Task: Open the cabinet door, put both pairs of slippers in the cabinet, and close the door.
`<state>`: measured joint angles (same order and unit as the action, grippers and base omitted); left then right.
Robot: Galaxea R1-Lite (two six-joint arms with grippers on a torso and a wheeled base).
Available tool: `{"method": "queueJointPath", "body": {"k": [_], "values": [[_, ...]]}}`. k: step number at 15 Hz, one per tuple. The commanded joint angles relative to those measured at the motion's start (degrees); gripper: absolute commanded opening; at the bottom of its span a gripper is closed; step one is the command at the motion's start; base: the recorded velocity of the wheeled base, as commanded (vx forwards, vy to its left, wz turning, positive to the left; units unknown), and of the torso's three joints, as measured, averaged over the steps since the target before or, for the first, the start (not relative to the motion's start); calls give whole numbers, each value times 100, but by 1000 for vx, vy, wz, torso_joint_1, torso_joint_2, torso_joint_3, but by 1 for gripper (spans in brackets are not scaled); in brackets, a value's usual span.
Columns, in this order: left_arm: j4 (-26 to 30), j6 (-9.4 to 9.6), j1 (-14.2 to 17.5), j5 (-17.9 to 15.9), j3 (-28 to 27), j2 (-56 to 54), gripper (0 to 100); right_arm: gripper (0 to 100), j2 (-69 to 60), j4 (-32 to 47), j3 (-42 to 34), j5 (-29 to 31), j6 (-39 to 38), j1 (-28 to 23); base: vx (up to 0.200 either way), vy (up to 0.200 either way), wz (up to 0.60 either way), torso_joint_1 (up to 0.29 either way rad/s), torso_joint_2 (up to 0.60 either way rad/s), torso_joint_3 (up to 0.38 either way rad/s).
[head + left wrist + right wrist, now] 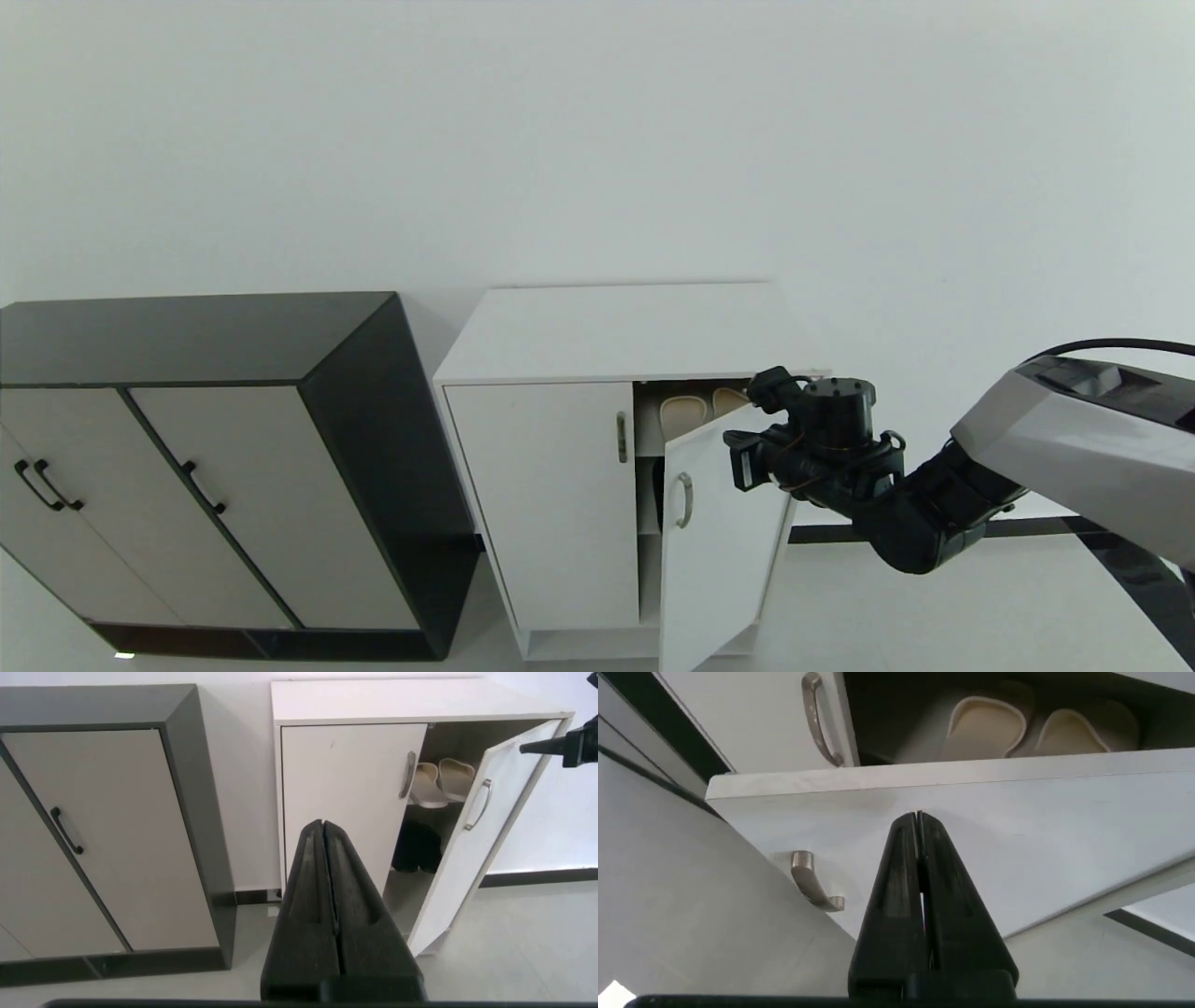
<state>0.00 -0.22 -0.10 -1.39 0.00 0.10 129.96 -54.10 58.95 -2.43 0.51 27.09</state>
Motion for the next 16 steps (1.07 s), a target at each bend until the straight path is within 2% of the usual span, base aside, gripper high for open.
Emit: {"method": "queueJointPath", "body": {"k": [1,16], "values": [[0,-4,1,-2,0,8,0,0,134,-4,143,-4,2,-54,0,0,0,0,0,0],[0,4,1,-10,0,8,0,0,635,453,1320,-4,-7,-468,0,0,0,0,0,0]]}}
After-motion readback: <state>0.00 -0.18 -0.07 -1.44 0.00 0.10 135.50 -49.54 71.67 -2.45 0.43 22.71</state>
